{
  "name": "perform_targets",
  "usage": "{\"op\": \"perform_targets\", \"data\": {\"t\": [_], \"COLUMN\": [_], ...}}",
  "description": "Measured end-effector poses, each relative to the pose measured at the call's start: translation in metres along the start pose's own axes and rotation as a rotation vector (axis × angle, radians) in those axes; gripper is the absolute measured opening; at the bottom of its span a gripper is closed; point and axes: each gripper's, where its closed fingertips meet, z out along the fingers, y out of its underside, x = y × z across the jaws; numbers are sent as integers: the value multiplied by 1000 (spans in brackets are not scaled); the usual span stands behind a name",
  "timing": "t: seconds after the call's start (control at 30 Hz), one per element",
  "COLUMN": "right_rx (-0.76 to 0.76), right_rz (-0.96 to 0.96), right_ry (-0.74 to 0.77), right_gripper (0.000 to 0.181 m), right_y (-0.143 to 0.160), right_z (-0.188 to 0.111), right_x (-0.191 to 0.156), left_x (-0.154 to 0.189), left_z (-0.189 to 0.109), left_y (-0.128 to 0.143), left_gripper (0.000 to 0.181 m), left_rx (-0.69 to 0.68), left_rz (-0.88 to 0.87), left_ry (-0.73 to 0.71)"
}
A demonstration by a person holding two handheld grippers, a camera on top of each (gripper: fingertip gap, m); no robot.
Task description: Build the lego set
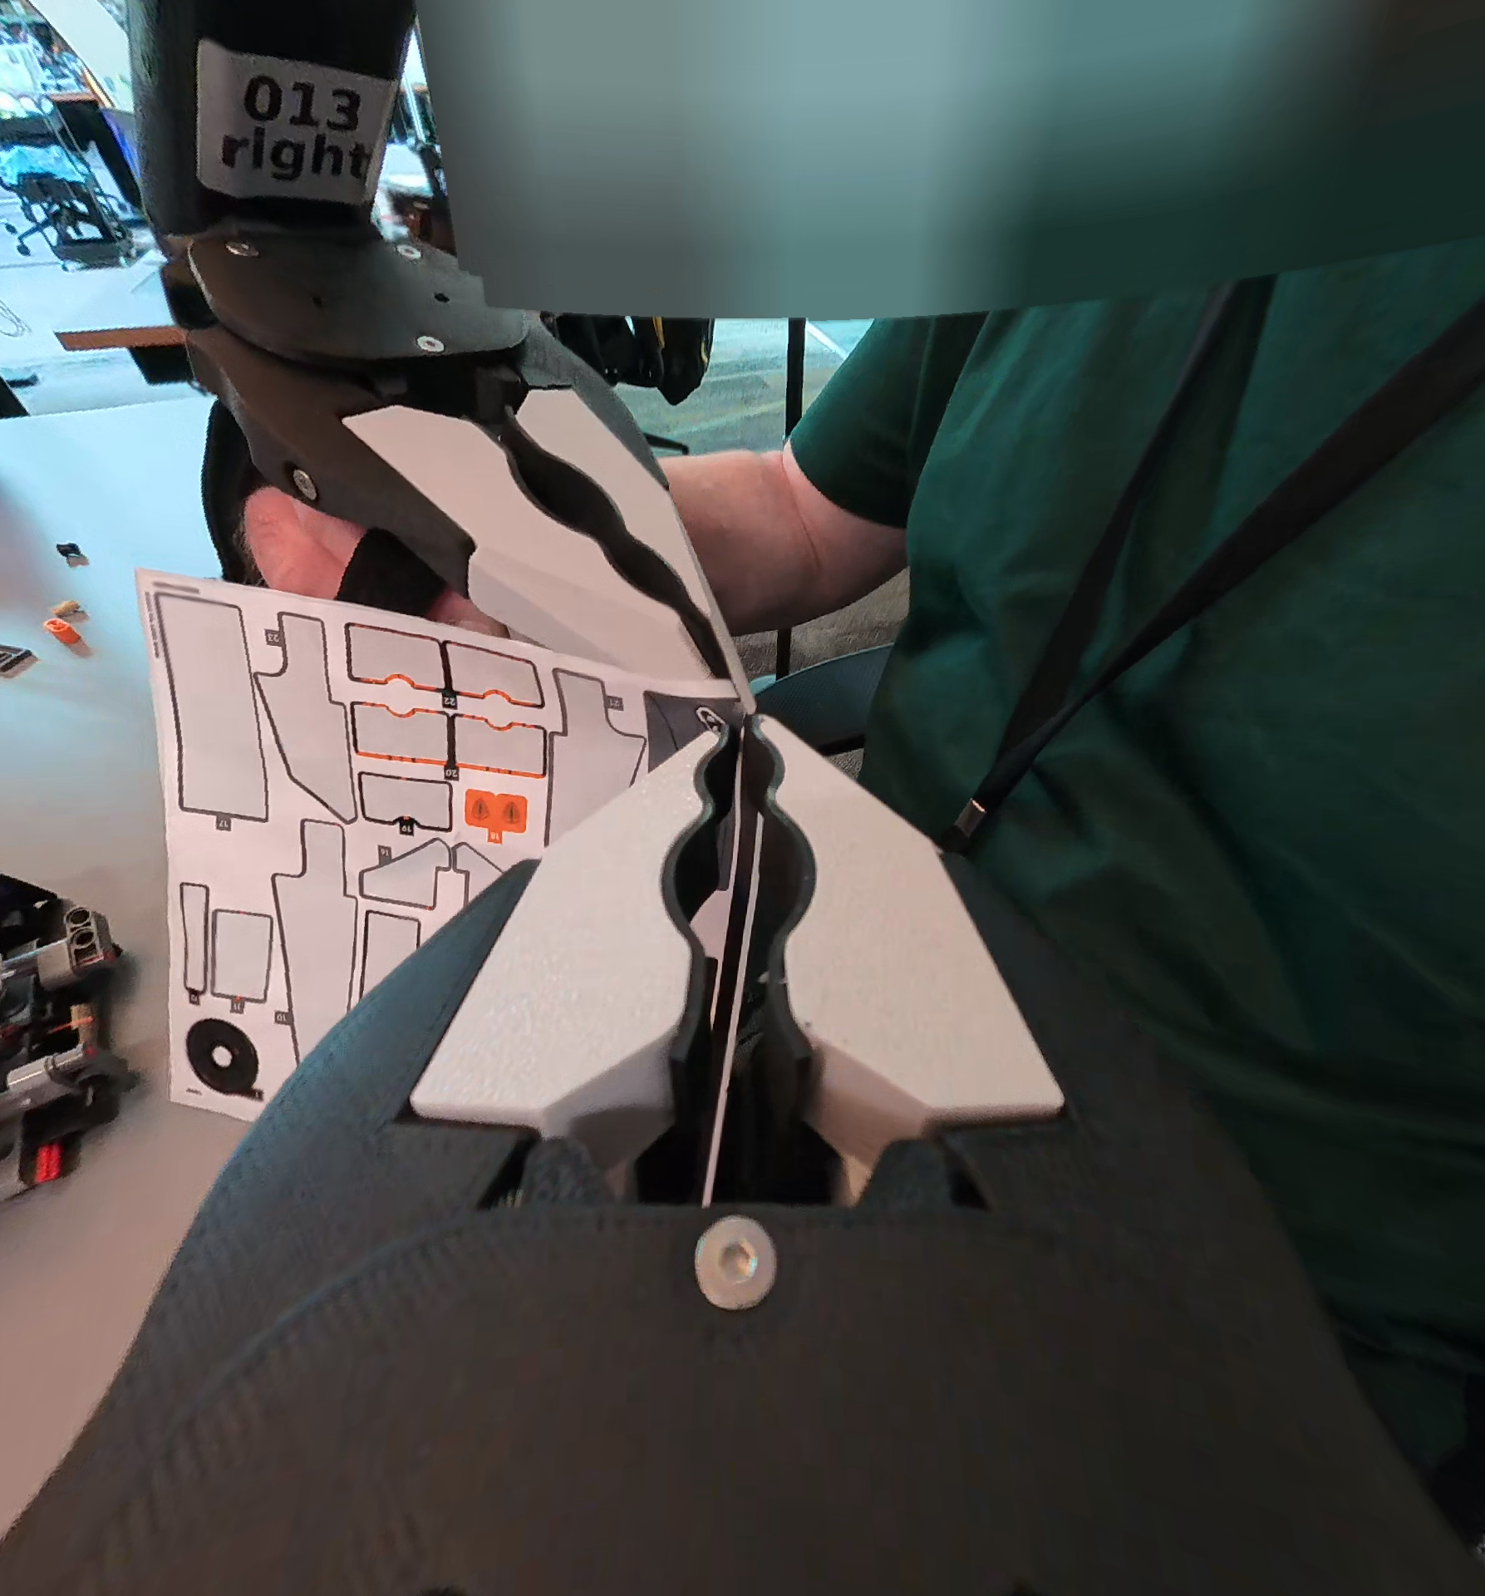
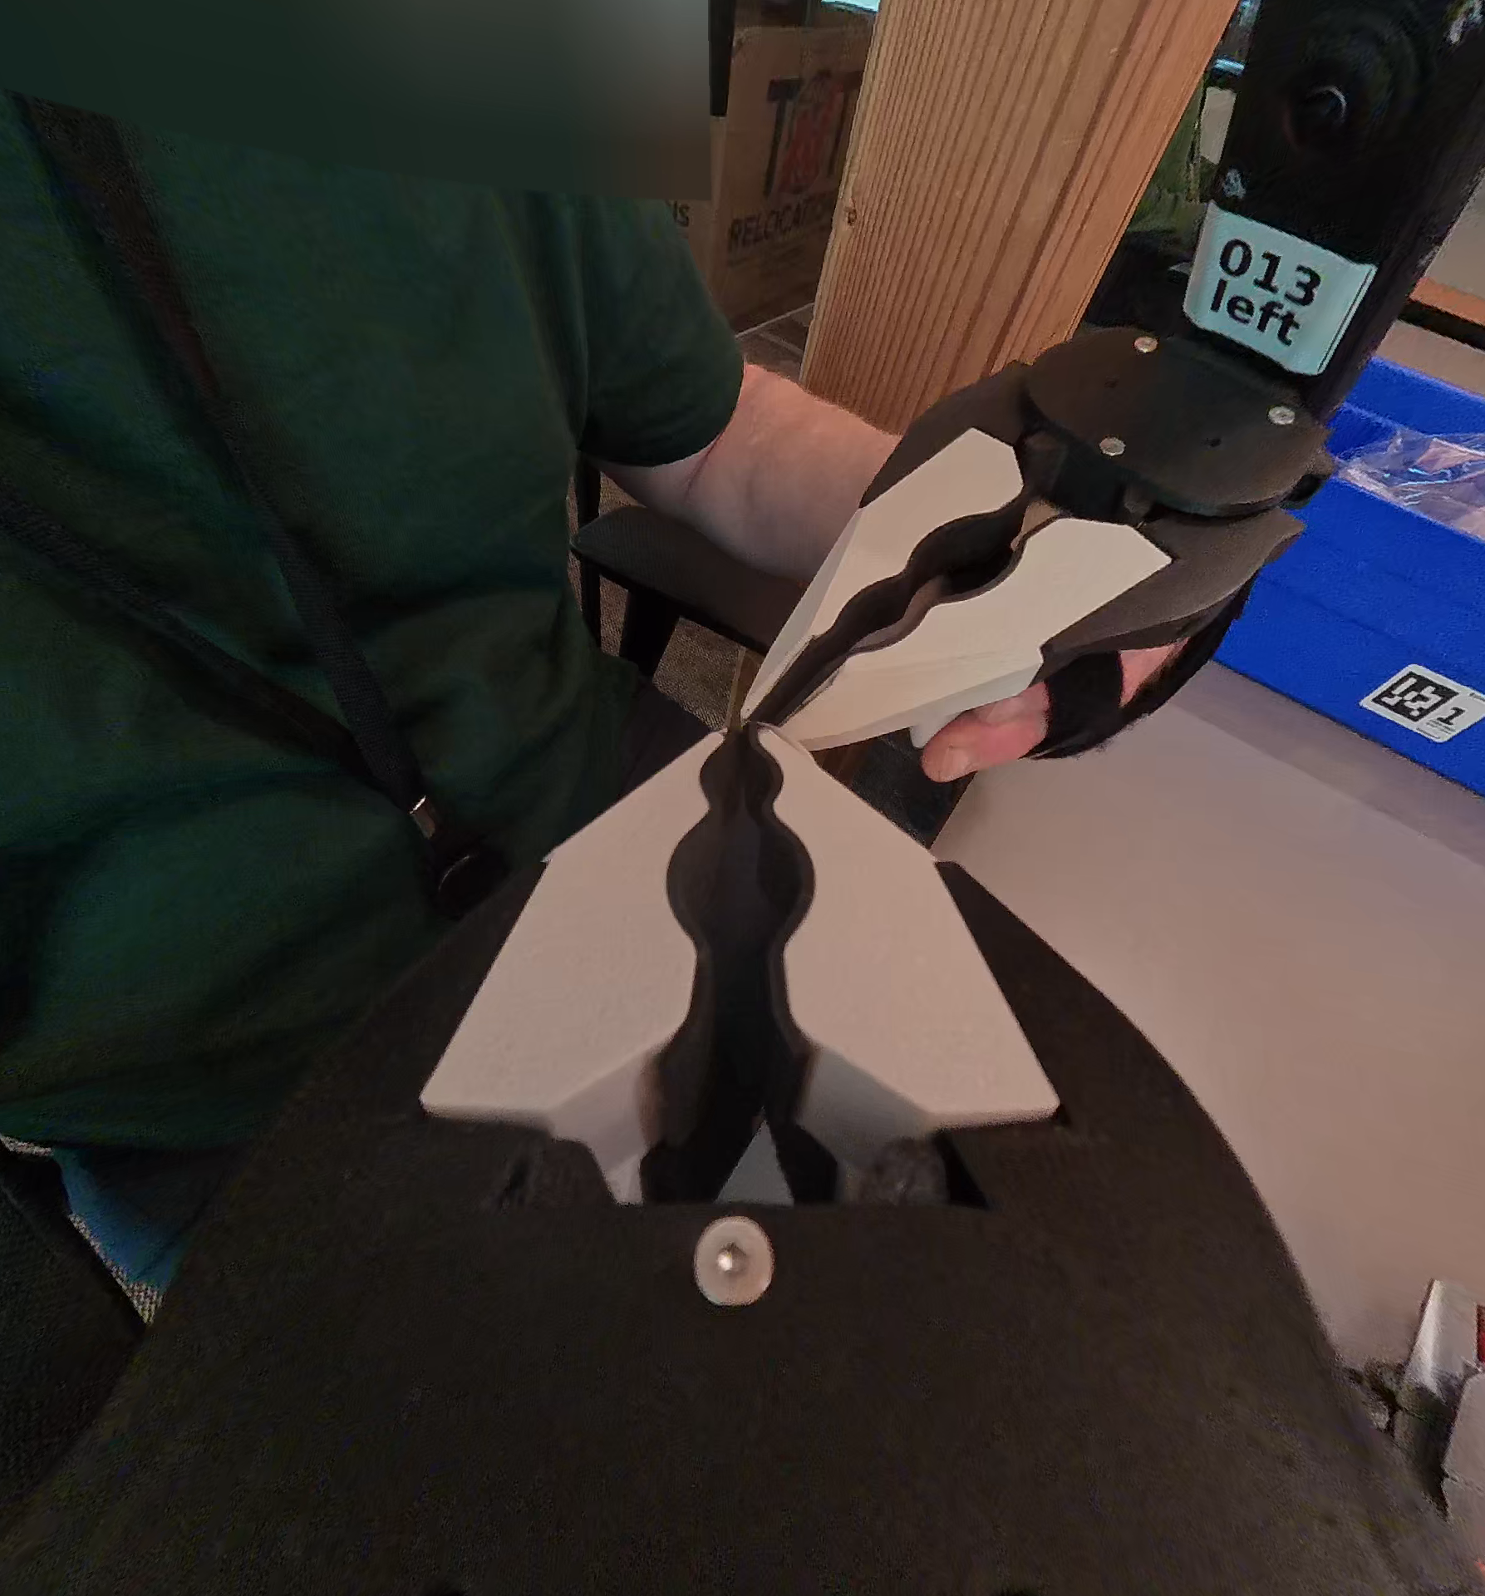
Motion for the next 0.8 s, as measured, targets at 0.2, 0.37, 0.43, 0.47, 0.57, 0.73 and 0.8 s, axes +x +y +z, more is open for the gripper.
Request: {"op": "perform_targets", "data": {"t": [0.2,0.37,0.43,0.47,0.57,0.73,0.8], "right_rx": [18,10,-9,-10,-15,-39,-38], "right_rz": [8,32,36,34,22,9,10], "right_ry": [1,41,54,55,58,85,88], "right_gripper": [0,0,0,0,0,0,0], "right_y": [-3,-1,2,1,-1,1,2], "right_z": [0,-3,-3,-2,-2,-2,-3], "right_x": [3,10,13,13,13,17,18], "left_x": [0,-8,-11,-11,-10,-13,-13], "left_z": [-3,-7,-8,-8,-9,-11,-11], "left_y": [-3,-2,0,0,-2,-2,-1], "left_gripper": [0,1,1,1,1,2,4], "left_rx": [61,25,-28,-42,-54,-43,-47], "left_rz": [-35,37,69,77,68,46,46], "left_ry": [7,-124,-178,-191,-203,-225,-235]}}
